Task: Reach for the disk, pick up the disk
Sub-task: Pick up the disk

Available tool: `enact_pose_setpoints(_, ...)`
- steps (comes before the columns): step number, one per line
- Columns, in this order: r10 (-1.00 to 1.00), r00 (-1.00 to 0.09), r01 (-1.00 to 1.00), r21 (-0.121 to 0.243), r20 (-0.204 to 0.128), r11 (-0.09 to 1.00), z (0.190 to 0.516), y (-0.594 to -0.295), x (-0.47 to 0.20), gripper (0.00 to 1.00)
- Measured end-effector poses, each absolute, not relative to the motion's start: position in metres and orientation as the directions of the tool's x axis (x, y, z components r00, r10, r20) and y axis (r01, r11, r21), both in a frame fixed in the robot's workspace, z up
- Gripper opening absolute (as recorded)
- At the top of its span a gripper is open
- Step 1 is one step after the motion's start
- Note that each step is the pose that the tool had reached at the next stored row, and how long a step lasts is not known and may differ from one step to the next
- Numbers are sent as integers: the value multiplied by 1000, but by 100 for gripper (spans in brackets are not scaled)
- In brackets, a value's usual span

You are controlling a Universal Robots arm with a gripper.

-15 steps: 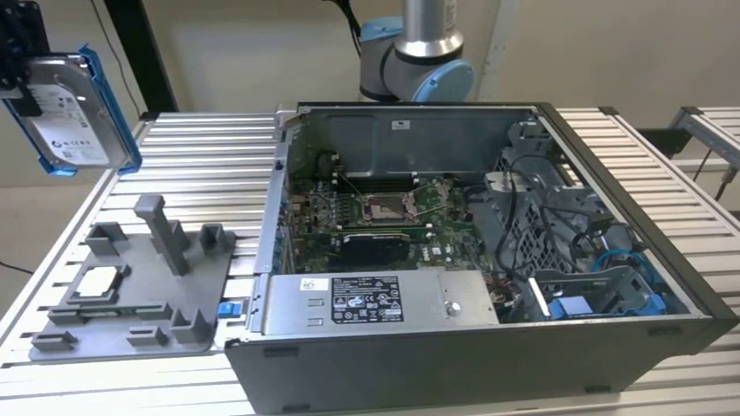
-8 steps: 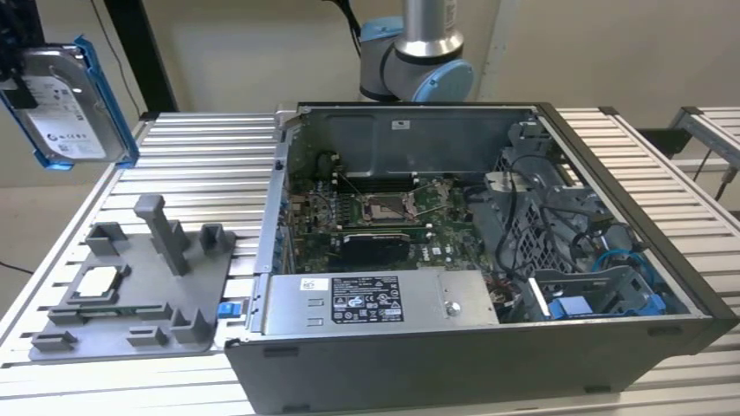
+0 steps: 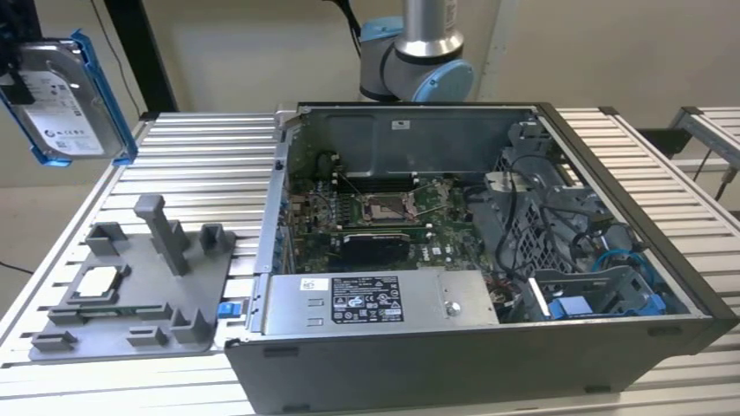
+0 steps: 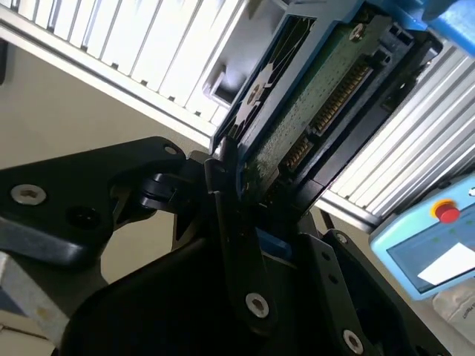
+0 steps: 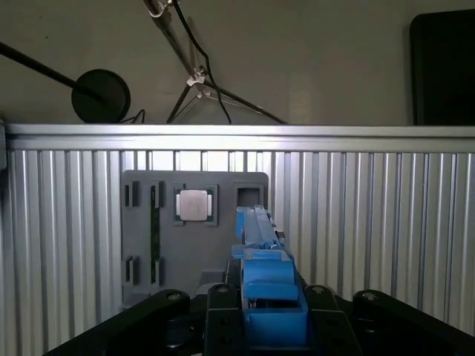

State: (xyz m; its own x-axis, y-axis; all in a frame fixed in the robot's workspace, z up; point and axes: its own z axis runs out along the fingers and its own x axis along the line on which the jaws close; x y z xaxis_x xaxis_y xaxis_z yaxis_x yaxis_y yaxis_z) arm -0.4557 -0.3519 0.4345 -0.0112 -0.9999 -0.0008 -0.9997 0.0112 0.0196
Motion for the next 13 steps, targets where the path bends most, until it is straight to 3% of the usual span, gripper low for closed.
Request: enact_pose_setpoints(13, -1000, -11, -1000, 20, -1, 11, 469, -352, -456, 0)
